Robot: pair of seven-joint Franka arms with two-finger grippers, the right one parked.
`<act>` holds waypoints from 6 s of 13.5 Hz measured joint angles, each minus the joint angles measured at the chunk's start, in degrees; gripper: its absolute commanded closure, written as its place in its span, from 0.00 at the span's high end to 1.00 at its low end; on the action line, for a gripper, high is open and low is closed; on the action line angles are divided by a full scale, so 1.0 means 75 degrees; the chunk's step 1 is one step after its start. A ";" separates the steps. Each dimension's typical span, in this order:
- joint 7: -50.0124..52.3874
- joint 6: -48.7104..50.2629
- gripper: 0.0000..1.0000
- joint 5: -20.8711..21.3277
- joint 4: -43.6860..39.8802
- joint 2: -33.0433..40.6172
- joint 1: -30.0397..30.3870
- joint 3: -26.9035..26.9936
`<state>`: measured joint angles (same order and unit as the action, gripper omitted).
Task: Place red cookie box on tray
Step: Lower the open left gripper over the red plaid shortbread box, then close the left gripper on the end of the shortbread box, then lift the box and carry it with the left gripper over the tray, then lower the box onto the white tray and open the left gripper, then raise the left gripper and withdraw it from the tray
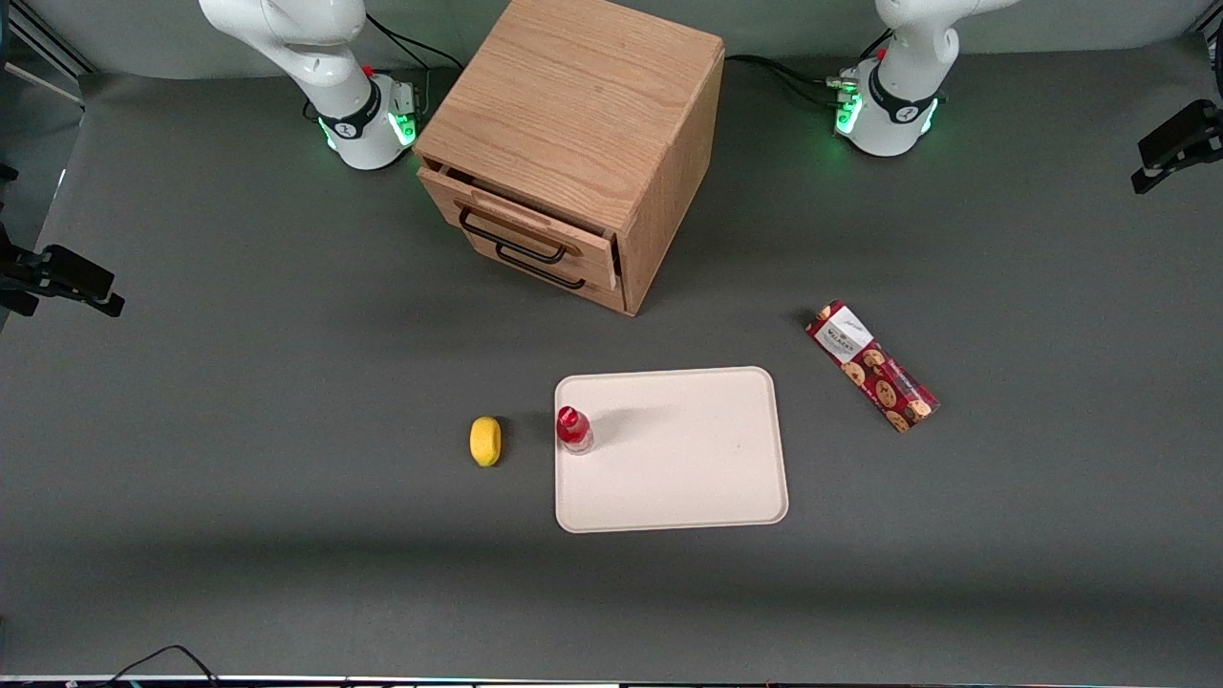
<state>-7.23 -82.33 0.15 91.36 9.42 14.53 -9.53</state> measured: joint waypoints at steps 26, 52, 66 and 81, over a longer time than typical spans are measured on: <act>0.6773 -0.8942 0.93 -0.0060 0.5160 -0.3651 -0.1189 -0.0924; 0.4524 -0.3872 0.00 0.0988 -0.2473 -0.6339 -0.3071 -0.1045; 0.5197 -0.5333 0.00 0.1517 -0.2029 -0.7940 -0.3694 -0.0984; 0.5590 -0.5875 1.00 0.0943 -0.1839 -0.6807 -0.3235 -0.1007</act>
<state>34.69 -126.40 7.22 77.57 -41.63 -9.73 -17.08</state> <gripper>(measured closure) 0.000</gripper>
